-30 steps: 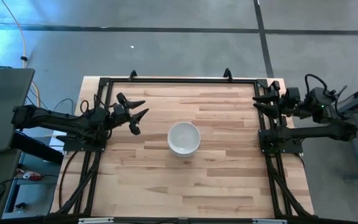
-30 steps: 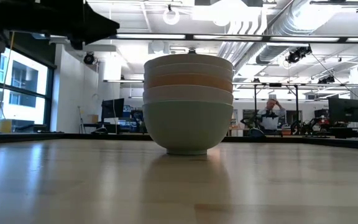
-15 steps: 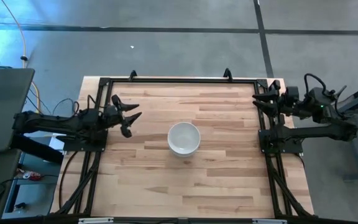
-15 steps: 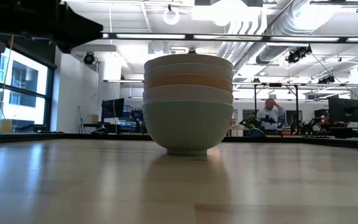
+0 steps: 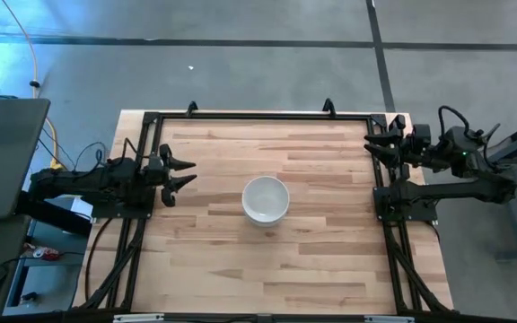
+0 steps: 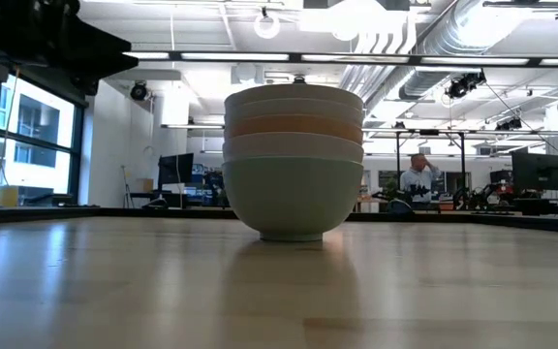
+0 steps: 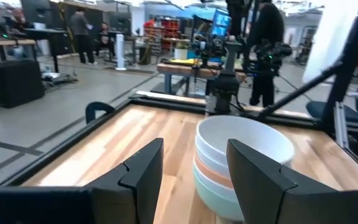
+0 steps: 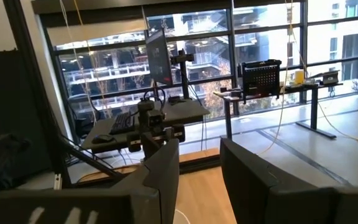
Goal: Nest bowls inside each other
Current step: Return to Home Position
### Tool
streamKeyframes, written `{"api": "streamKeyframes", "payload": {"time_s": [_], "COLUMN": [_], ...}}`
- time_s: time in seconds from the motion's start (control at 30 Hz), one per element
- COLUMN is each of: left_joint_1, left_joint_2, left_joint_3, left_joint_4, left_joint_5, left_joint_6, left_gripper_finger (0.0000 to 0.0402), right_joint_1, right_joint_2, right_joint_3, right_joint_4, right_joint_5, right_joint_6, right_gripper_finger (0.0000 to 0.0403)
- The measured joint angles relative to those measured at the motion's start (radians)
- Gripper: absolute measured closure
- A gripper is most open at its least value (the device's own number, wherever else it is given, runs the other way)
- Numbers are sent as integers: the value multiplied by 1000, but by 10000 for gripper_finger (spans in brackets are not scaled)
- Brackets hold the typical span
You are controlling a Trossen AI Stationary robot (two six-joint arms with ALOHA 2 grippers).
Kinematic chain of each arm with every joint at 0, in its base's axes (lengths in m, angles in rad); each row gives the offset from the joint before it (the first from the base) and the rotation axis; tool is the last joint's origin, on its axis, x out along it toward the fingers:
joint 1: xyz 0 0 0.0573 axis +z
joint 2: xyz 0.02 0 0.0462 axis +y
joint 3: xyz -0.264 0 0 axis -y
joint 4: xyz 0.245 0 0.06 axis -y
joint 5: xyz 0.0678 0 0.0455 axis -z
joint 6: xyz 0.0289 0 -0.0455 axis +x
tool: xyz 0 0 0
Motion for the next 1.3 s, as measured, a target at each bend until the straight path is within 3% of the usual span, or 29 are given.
{"api": "streamKeyframes", "payload": {"time_s": [0.33, 0.47, 0.67, 0.93, 1.3], "left_joint_1": [0, 0, 0, 0, 0], "left_joint_2": [-115, -159, -176, -176, -176], "left_joint_3": [0, 0, -29, -180, -176], "left_joint_4": [-200, -211, -113, 110, 248], "left_joint_5": [63, 80, 80, 100, 98], "left_joint_6": [-33, -26, 17, -31, 35], "left_gripper_finger": [236, 236, 236, 236, 236], "right_joint_1": [0, 0, 0, 0, 0], "right_joint_2": [9, 35, 89, 111, 105], "right_joint_3": [0, 0, 0, 0, 0], "right_joint_4": [-11, -9, -6, 38, 43], "right_joint_5": [2, 5, 7, 6, 1], "right_joint_6": [18, 16, 15, 17, 18], "right_gripper_finger": [292, 292, 292, 292, 292]}}
